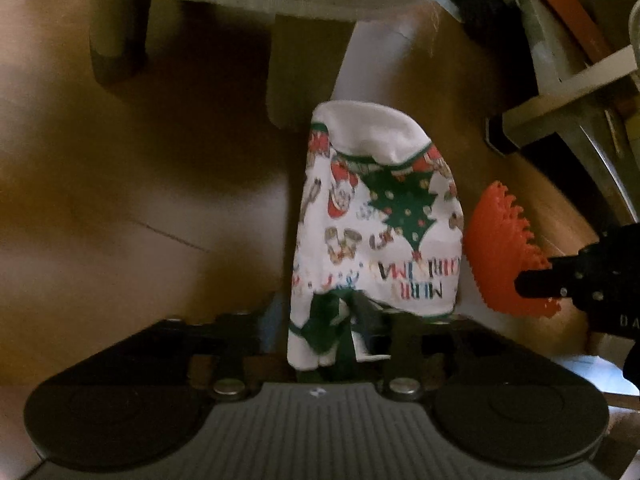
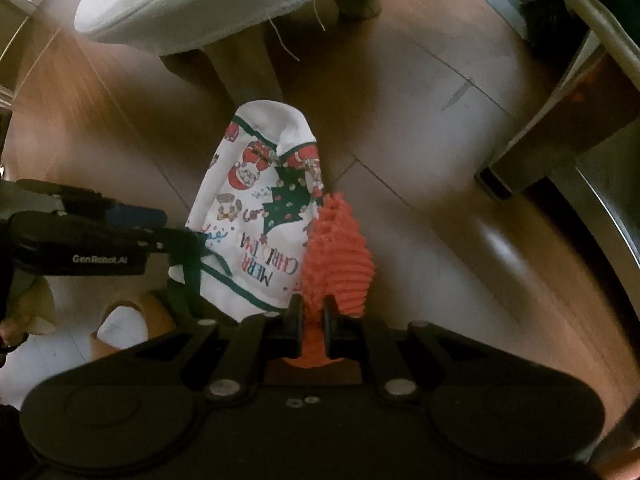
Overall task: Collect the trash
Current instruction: 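Grasp the orange foam net with the right tool while the left tool grasps the Christmas gift bag, then lift both held items and carry them over the teal wastebasket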
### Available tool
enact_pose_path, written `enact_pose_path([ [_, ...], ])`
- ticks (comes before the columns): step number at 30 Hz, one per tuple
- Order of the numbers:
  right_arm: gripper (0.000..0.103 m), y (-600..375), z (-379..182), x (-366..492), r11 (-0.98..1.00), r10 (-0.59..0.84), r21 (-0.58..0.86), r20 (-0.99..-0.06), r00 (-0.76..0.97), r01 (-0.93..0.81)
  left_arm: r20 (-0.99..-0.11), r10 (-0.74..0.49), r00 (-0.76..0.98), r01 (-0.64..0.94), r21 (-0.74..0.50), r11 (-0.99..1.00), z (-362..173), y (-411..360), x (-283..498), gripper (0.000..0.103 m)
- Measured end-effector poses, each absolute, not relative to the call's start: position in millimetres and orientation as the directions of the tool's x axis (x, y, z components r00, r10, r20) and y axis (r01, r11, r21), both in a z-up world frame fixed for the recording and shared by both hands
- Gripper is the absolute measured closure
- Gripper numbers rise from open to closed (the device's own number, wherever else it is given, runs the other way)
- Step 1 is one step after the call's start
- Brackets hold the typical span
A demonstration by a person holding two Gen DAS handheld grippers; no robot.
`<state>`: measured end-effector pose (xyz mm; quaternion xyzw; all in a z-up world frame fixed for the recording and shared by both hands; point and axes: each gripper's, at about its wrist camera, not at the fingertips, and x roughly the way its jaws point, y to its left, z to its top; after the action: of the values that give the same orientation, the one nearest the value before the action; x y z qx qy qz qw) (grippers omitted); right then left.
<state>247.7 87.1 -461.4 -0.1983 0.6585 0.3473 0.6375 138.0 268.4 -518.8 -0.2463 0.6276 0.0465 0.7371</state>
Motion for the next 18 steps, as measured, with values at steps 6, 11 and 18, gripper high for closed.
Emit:
enact_pose_path([
  [6,0.094,91,-465,253,0.693,0.184,0.198,-0.978,-0.096,-0.693,-0.946,-0.193,0.26,-0.387,-0.285,0.877,-528,271,164,0.037],
  [11,0.094,92,-469,255,0.694,0.178,0.192,-0.98,-0.094,-0.694,-0.943,-0.197,0.268,-0.423,-0.299,0.855,-545,279,192,0.037],
  [18,0.094,91,-472,255,0.697,0.178,0.197,-0.979,-0.099,-0.689,-0.94,-0.233,0.25,-0.389,-0.317,0.865,-556,272,203,0.041],
])
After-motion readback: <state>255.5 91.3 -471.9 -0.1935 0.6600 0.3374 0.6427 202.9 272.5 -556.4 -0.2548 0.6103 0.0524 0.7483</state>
